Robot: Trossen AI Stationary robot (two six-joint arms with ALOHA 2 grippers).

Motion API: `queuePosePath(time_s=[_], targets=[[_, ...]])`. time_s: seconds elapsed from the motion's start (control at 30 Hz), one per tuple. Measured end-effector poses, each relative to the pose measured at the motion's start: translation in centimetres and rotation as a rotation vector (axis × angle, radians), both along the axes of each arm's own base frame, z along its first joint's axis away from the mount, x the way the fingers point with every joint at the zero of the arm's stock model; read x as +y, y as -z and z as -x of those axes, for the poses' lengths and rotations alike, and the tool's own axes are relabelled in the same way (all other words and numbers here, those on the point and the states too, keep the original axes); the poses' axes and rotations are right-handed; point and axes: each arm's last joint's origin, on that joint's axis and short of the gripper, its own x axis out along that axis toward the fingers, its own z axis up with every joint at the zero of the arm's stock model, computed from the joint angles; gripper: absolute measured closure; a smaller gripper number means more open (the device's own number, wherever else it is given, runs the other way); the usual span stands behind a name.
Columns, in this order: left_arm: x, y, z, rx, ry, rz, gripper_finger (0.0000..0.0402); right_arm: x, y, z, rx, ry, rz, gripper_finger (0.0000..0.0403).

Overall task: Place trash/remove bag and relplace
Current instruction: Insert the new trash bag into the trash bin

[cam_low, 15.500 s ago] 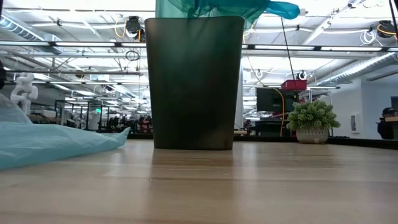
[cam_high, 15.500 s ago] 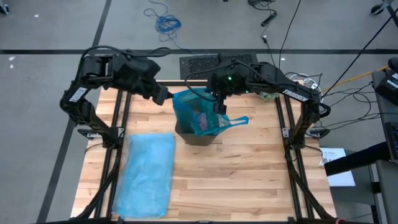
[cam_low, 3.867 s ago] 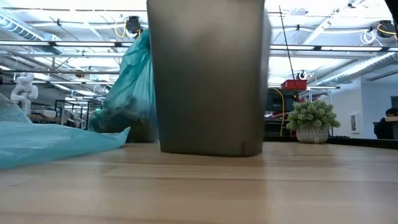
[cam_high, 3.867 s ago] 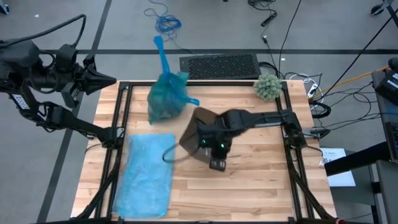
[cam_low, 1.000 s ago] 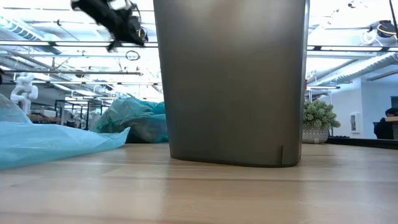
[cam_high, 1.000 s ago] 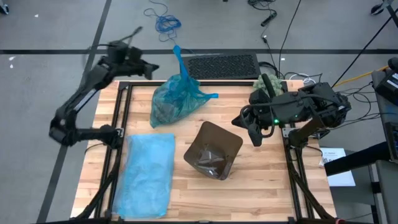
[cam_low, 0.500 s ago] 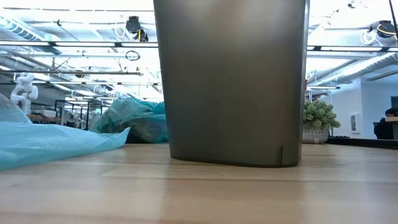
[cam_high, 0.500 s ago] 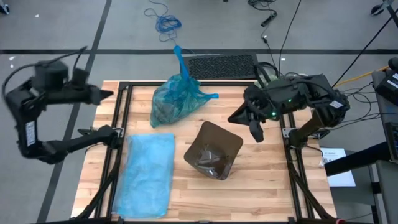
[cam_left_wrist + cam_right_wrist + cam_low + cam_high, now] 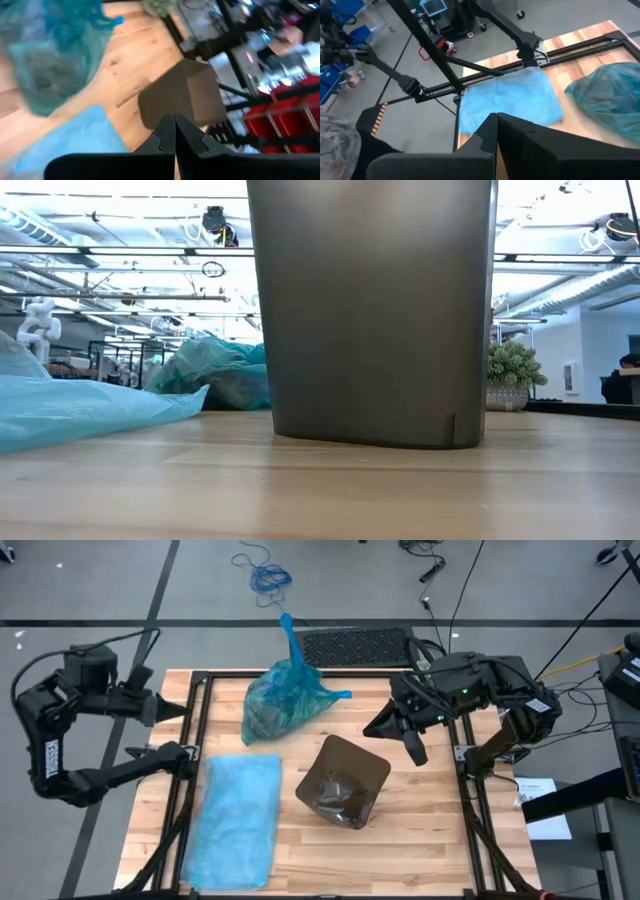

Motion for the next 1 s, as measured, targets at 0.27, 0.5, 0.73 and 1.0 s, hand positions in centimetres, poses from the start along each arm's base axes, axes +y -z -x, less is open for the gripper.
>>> queuePosePath(time_s=[0.27,0.5,0.73,1.0], targets=[[-0.2,-1.4,-0.3,-0.093,0.123,0.008,0.0402,0.0,1.3,-2.6,0.049,-0.080,-0.015,0.0402],[0.2,-0.3,-0.6,-0.038,0.149,0.034,0.0402,-0.3,0.9,-3.3,-0.028,-0.082,0.012,0.0397],[2.4,2.5,-2.6,0.104,0.150,0.107,0.0402,-0.5,0.8,-3.3,-0.036,-0.081,0.015,0.0396],[4.5,4.8,-6.3,0.289,0.340,0.048,0.0402,-0.5,0.7,-3.3,-0.049,-0.085,0.025,0.0396]])
